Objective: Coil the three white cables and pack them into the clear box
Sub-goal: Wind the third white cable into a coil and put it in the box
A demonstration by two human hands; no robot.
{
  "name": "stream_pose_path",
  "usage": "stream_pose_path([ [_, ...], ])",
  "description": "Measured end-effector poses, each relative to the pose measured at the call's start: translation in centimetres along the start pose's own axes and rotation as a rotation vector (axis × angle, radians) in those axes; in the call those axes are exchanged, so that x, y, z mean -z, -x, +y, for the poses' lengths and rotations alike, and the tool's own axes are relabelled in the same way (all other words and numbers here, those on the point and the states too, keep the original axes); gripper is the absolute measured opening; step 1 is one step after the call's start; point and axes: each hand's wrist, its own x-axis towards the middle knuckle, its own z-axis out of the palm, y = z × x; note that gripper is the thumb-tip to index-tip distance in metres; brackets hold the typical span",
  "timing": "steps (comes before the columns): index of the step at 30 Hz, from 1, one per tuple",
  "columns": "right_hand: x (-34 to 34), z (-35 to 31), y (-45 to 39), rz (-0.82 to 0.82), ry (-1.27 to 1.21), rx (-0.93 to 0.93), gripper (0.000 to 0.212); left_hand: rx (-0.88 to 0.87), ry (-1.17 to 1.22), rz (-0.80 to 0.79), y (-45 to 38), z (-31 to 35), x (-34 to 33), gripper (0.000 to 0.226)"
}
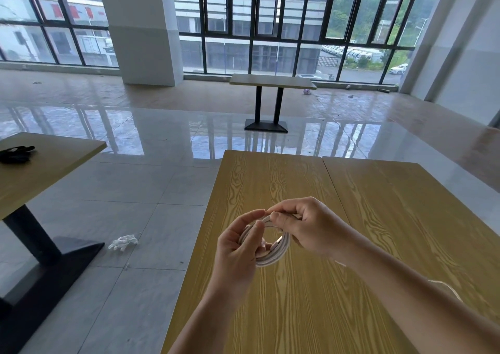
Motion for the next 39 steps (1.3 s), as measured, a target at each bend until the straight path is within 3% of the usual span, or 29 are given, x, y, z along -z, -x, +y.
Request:
stream_pose_path([
  [6, 1.9, -0.1, 0.7, -0.088, -0.18, -0.083, 0.025, -0.009, -0.019, 0.035, -0.3, 0.1, 0.7, 0.023],
  [13, 3.5, 0.5, 1.4, 0.046, 0.149, 0.05, 0.029, 0.022, 0.138, 0.011, -0.8, 0.5, 0.7, 0.024],
  [18, 3.2, 1.1, 2.1, 0.204, 0.454, 0.297, 0.022, 0.07, 0.289, -0.024, -0.8, 1.2, -0.1, 0.024],
  [22, 2.1, 2.8, 1.9, 0.225, 0.524, 0.274, 0.01, 0.104, 0.342, -0.051, -0.6, 1.6, -0.8, 0.025],
  [25, 1.0, 3.1, 2.1, 0.264, 0.37, 0.185, 0.009, 0.125, 0.395, -0.045, -0.6, 1.7, -1.2, 0.024],
  [30, -1.1, 2.1, 2.3, 0.405, -0.278, -0.05, 0.008, 0.126, 0.423, -0.033, -0.9, 2.1, -1.3, 0.024],
  [39, -1.8, 0.6, 2.6, 0.414, -0.967, -0.15, 0.007, 0.04, 0.108, 0.012, -1.1, 2.7, -0.8, 0.024],
])
